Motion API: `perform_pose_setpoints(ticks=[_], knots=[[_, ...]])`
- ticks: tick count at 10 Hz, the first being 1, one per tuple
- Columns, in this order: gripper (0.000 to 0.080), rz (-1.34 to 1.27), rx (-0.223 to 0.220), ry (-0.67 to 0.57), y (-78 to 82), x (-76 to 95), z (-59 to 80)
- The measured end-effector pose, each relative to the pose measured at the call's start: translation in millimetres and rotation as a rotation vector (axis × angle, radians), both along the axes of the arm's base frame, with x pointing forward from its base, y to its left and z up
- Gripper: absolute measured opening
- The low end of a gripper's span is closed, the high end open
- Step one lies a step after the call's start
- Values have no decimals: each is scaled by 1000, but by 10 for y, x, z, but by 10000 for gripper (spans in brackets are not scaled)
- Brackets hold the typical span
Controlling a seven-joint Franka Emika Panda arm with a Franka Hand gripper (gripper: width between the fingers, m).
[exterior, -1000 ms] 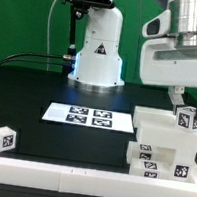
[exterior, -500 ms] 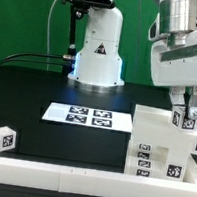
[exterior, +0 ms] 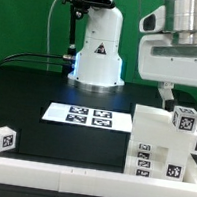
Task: Assemble chair
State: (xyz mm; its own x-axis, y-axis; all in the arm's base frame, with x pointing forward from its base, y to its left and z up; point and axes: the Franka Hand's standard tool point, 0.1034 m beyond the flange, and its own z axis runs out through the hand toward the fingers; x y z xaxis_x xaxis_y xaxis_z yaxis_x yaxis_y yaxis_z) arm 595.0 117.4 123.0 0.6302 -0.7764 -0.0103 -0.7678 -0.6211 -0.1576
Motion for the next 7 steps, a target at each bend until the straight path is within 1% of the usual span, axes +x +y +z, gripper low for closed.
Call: perform_pose_setpoints(ticks=[3, 4, 5, 6, 7], knots=[[649, 191, -29, -33, -23, 7, -18], [649, 352, -58, -18, -72, -6, -45], [649, 524, -100, 15, -160, 36, -69], [649, 662, -140, 7, -131, 82, -86], [649, 679, -142, 12, -73, 57, -112]])
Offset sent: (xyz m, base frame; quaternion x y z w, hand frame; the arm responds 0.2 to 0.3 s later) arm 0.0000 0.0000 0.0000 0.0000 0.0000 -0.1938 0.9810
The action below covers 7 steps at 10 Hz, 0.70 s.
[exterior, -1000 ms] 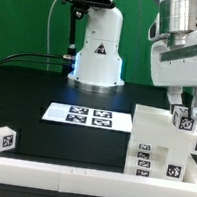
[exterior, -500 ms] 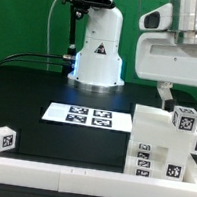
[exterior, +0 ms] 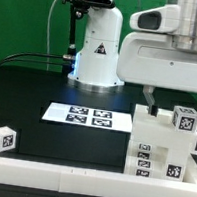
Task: Assemble chair
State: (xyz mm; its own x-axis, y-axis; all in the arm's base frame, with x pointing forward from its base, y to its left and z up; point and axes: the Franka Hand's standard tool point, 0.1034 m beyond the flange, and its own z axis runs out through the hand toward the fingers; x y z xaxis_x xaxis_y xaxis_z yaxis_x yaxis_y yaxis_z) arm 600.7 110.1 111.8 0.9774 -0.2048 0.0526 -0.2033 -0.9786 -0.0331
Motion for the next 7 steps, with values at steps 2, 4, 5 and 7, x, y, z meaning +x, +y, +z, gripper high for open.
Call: perform_pose_setpoints(ticks=[2, 4, 5, 7], knots=[[558, -22, 0, 0, -27, 6, 2], [385, -97, 6, 2, -20, 5, 0], [281, -182, 11, 4, -19, 4, 0], [281, -366, 26, 8, -36, 8, 1]])
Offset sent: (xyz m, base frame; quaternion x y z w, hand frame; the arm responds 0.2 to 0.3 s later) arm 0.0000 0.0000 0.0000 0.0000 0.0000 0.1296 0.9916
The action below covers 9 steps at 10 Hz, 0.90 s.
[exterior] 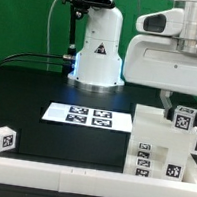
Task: Assemble chair
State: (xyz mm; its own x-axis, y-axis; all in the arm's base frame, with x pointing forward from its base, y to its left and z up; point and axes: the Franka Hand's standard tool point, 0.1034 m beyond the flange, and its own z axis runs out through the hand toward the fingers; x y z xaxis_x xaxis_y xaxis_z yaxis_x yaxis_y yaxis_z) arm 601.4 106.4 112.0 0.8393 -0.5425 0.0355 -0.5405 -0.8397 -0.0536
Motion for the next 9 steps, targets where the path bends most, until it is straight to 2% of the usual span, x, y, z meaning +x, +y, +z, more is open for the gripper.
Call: perform_pose_setpoints(ticks=[2, 7, 8, 9], knots=[[281, -308, 33, -10, -3, 10, -7], [282, -638, 71, -2, 11, 12, -8], [282, -746, 91, 10, 1, 8, -10], [282, -970, 126, 24, 3, 11, -13]])
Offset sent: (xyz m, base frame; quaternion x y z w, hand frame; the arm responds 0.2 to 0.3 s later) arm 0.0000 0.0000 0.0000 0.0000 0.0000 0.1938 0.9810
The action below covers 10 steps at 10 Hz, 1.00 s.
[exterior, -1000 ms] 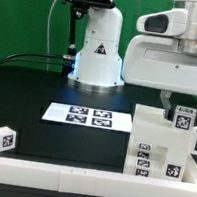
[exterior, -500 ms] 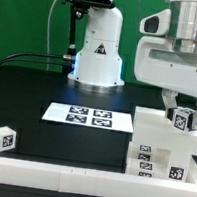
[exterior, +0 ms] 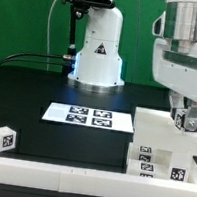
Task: Assemble chair
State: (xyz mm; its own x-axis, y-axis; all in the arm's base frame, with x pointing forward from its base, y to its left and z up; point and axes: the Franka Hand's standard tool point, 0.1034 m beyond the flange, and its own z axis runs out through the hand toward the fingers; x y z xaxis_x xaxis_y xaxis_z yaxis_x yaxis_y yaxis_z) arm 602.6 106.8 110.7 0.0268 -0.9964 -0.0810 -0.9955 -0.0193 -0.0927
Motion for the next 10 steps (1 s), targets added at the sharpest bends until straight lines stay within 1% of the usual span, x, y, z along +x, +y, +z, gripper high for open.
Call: perform_pose_setpoints(ticks=[3, 4, 5, 6, 7, 8, 9, 10], knots=[[290, -18, 2, -4, 5, 6, -4], [472, 51, -8, -5, 11, 2, -3], [608, 223, -23, -6, 26, 11, 20], [608, 379, -36, -18, 14, 35, 39], [641, 525, -43, -2, 54, 8, 35], [641, 553, -49, -3, 118, -3, 42], [648, 649, -55, -11, 120, -5, 35], [648, 785, -81, -12, 108, -7, 32]])
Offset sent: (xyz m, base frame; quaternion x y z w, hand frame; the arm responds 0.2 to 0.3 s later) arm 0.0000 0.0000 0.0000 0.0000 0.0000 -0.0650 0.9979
